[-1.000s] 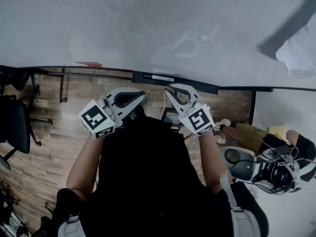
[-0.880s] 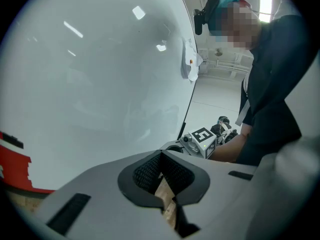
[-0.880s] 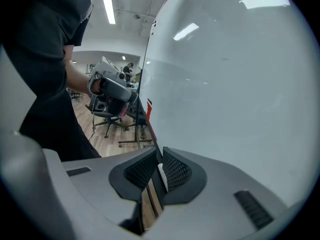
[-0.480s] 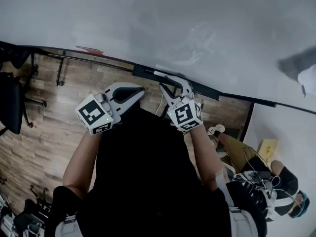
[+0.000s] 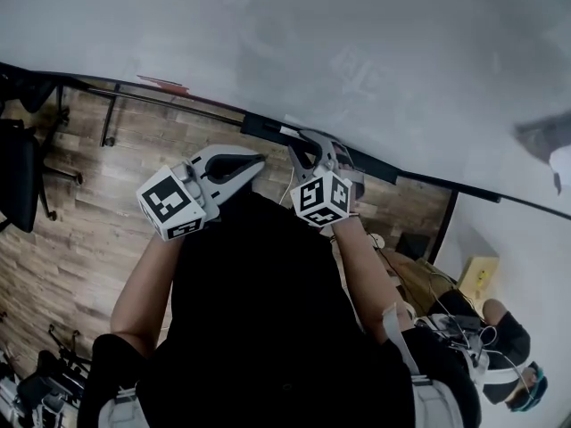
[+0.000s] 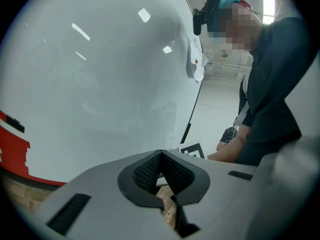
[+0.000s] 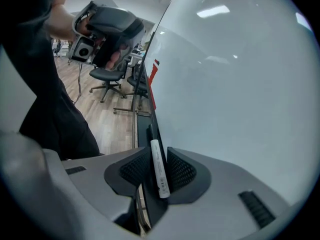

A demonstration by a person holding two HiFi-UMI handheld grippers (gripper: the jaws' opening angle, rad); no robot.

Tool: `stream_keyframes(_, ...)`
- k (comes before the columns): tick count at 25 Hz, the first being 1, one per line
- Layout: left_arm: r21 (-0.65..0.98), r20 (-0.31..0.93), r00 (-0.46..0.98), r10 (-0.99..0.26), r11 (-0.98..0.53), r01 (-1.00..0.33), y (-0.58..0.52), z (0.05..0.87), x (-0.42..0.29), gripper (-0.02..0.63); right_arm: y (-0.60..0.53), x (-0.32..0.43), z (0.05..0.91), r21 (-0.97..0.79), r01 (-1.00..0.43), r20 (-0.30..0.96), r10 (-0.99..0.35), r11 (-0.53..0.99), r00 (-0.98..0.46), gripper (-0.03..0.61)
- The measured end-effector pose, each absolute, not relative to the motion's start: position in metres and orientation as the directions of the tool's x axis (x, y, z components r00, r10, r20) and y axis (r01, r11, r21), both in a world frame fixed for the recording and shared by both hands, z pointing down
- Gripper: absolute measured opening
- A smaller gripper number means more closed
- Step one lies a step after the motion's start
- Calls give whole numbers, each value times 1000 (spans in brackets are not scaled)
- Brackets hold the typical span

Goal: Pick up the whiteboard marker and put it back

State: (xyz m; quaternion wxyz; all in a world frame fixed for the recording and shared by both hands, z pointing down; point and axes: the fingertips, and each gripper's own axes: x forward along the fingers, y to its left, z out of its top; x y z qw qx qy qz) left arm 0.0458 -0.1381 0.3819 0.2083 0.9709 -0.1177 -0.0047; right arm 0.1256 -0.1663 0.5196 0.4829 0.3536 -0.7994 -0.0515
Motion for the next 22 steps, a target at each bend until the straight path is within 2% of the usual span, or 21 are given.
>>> stream_keyframes(16,411,36,967,-254,-878,-246,-139,382,35,11,-173,134,544,486,-471,778,-610,736,-151,109)
stream_keyframes(22,415,35,964,-262,-874,-252,-139,386,37,11,-177,141,553,506,-461,782,-614,729,-111,84)
